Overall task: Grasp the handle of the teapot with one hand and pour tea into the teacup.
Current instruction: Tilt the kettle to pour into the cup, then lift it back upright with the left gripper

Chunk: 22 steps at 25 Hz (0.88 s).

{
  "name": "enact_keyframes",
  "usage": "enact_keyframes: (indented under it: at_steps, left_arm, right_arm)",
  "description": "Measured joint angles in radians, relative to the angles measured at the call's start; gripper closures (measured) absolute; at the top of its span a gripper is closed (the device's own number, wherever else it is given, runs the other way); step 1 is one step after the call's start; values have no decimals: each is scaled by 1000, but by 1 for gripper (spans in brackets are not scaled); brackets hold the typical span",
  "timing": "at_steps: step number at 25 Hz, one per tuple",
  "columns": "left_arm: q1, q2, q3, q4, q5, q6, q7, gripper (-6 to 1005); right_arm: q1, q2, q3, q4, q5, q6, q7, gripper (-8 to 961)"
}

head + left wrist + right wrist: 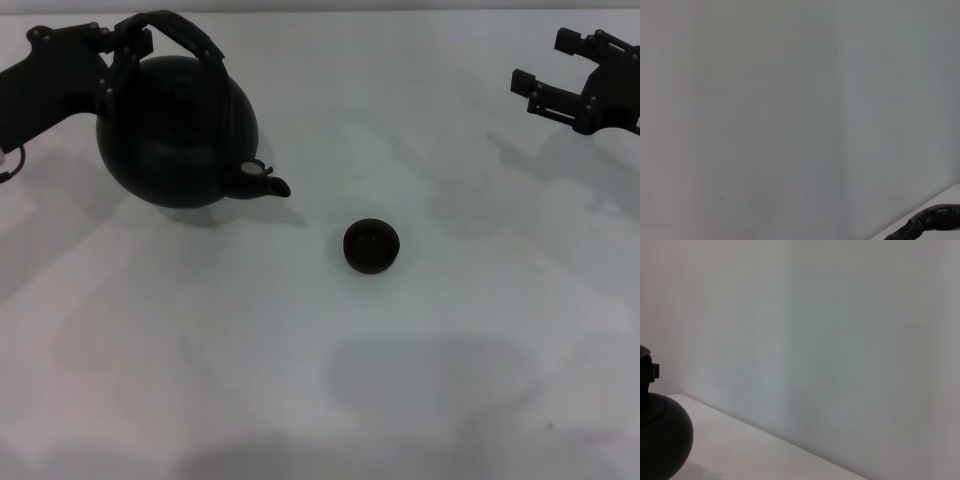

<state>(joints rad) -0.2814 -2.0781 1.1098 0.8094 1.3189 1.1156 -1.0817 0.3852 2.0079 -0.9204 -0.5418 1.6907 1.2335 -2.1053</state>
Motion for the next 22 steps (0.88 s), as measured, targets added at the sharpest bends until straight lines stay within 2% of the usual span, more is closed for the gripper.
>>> enact_keyframes:
  at_steps: [7, 22]
  left_arm:
    - [-5, 3, 36, 70, 35, -20, -37, 880]
    - [-9, 1, 164, 315, 307, -170, -301, 880]
  right_arm:
    - [-1, 0, 0, 8, 8, 0, -13, 110]
    - [-4, 0, 0, 11, 63, 17, -33, 109]
